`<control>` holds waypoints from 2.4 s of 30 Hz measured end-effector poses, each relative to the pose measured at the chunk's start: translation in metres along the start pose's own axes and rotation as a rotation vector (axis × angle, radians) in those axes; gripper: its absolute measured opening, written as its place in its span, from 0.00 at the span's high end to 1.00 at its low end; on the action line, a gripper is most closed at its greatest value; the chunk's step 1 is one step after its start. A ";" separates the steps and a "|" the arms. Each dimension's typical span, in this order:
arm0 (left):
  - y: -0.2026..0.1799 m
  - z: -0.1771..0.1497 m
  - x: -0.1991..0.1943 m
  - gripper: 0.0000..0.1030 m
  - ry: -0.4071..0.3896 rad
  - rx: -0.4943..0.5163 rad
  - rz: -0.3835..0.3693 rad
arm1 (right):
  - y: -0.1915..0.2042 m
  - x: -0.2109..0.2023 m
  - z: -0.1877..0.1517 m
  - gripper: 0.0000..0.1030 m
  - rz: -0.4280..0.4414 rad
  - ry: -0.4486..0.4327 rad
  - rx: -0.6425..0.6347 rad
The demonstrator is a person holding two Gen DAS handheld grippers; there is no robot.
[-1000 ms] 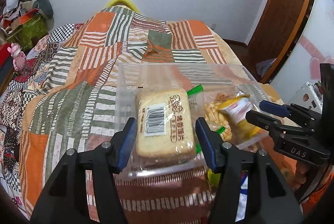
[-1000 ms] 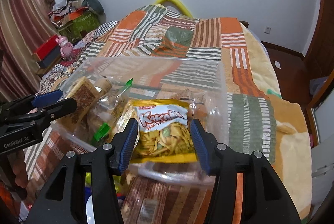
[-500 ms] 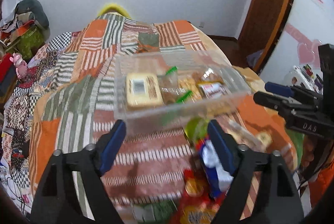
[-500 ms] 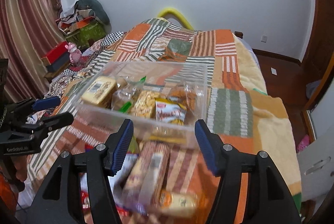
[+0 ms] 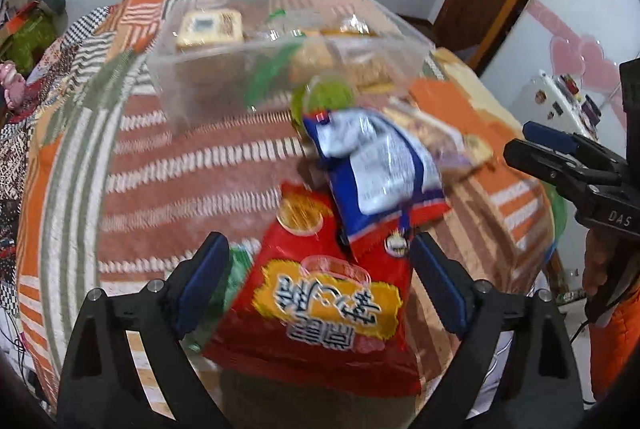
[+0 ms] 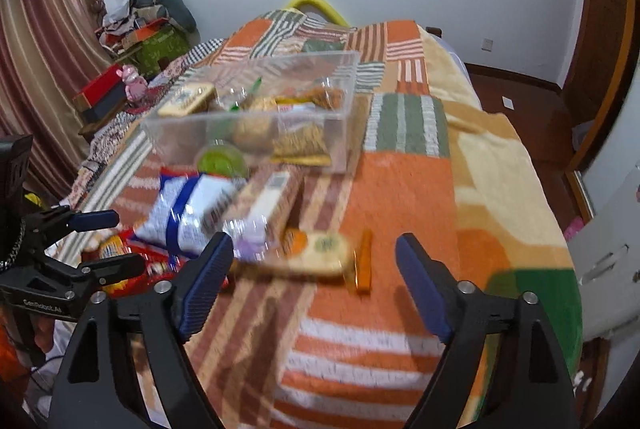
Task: Organize snacks
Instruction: 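Grasp the red snack bag with the left tool while the right tool reaches for a wrapped cake, then grasp and lift the orange-label wrapped cake with the right tool while the left tool holds the red bag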
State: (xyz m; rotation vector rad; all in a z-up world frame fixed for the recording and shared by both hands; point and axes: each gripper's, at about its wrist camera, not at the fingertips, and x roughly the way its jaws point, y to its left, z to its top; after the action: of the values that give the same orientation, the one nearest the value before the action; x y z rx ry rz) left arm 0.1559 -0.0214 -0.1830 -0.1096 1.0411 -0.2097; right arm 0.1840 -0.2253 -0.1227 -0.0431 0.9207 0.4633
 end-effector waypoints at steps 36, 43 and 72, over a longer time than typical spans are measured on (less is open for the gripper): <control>0.019 -0.006 0.014 0.39 -0.072 -0.013 0.097 | 0.012 0.050 -0.010 0.92 -0.024 0.073 -0.029; 0.029 -0.007 -0.006 0.39 -0.125 -0.040 0.131 | 0.010 0.036 -0.017 0.92 0.026 0.093 -0.042; 0.061 0.002 -0.044 0.39 -0.238 -0.116 0.160 | -0.015 0.068 0.011 0.23 -0.114 0.140 0.033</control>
State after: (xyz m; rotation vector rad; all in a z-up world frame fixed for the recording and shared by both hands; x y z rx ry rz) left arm 0.1432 0.0484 -0.1561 -0.1510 0.8199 0.0099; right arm 0.2334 -0.2112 -0.1712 -0.0982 1.0571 0.3417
